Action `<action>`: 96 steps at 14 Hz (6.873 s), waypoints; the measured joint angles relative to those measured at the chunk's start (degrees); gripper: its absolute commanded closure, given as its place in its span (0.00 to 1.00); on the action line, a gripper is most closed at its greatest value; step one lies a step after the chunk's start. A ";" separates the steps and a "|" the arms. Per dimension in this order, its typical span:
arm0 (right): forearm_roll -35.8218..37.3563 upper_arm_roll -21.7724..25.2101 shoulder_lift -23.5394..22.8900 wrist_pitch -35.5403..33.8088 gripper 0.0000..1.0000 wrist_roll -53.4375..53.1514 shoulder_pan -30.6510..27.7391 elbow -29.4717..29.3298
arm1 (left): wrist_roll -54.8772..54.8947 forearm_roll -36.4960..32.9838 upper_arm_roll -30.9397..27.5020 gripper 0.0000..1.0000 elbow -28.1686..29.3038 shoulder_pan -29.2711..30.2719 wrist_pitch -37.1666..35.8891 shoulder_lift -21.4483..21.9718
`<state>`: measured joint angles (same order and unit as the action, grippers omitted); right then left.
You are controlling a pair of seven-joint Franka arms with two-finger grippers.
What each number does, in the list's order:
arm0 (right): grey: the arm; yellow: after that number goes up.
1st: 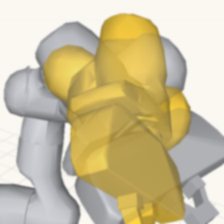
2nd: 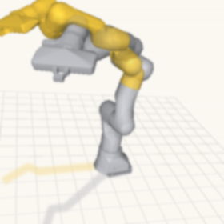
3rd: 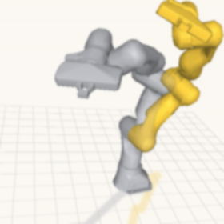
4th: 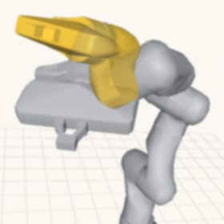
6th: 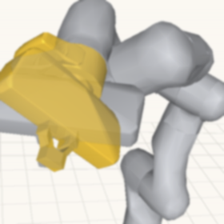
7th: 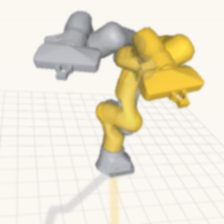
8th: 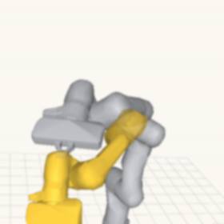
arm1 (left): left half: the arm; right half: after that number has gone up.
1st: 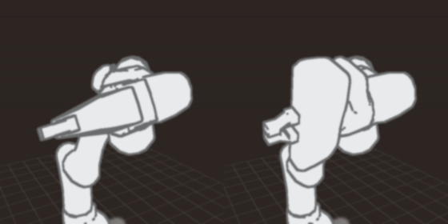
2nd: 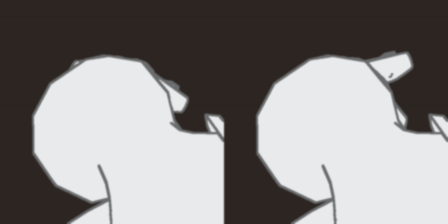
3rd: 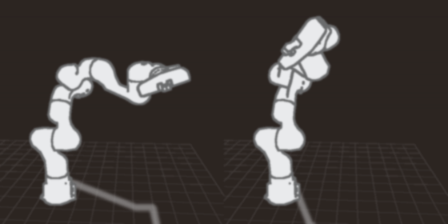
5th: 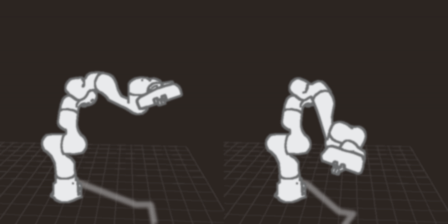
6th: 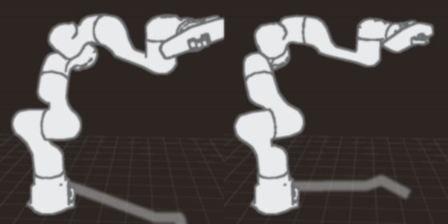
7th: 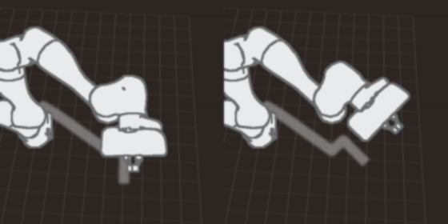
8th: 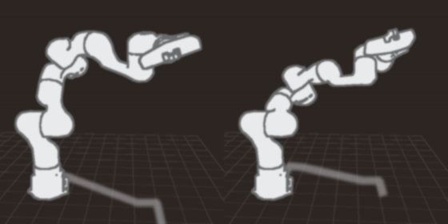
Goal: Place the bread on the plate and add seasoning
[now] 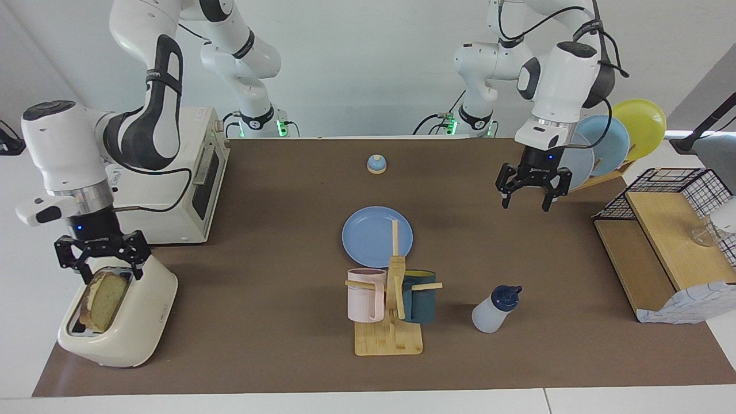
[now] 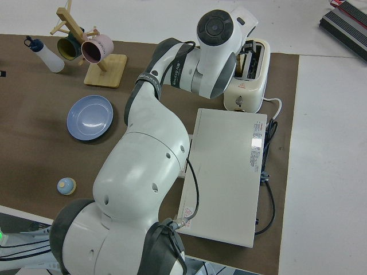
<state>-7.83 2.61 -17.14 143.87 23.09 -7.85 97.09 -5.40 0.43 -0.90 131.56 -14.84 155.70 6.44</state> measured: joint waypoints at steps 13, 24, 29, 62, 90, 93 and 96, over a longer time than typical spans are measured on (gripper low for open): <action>0.08 0.01 -0.31 3.67 0.17 8.15 -1.53 -0.29 | -0.99 0.31 -0.74 0.00 -1.31 -2.97 29.76 -20.78; 5.87 -0.17 -2.36 3.32 1.00 11.37 -1.48 -2.99 | -1.24 8.79 -20.03 0.00 -13.47 -22.93 31.86 -34.14; 7.54 -2.69 -1.70 -18.13 1.00 16.18 0.02 -16.20 | -1.24 11.35 -21.13 0.00 -19.05 -22.91 32.46 -38.94; 10.47 -3.62 8.20 0.14 1.00 -47.74 42.27 15.99 | 3.65 10.98 -22.05 1.00 -28.35 -19.57 21.16 -40.53; 10.47 -3.54 8.20 1.87 0.00 -50.82 39.58 18.40 | 56.77 7.78 -20.88 1.00 -22.95 -23.86 -54.01 2.74; 10.47 -3.56 8.91 -4.54 0.00 -50.82 39.38 13.93 | 65.90 6.17 -20.56 1.00 -21.56 -23.87 -55.12 4.35; 10.47 -3.63 8.93 -5.69 0.00 -50.82 39.57 12.13 | 70.35 5.22 -18.80 1.00 -17.94 -23.88 -55.21 6.03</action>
<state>2.63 -1.02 -8.21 138.18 -27.73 31.72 109.22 64.96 5.65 -19.70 113.62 -38.72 100.49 12.47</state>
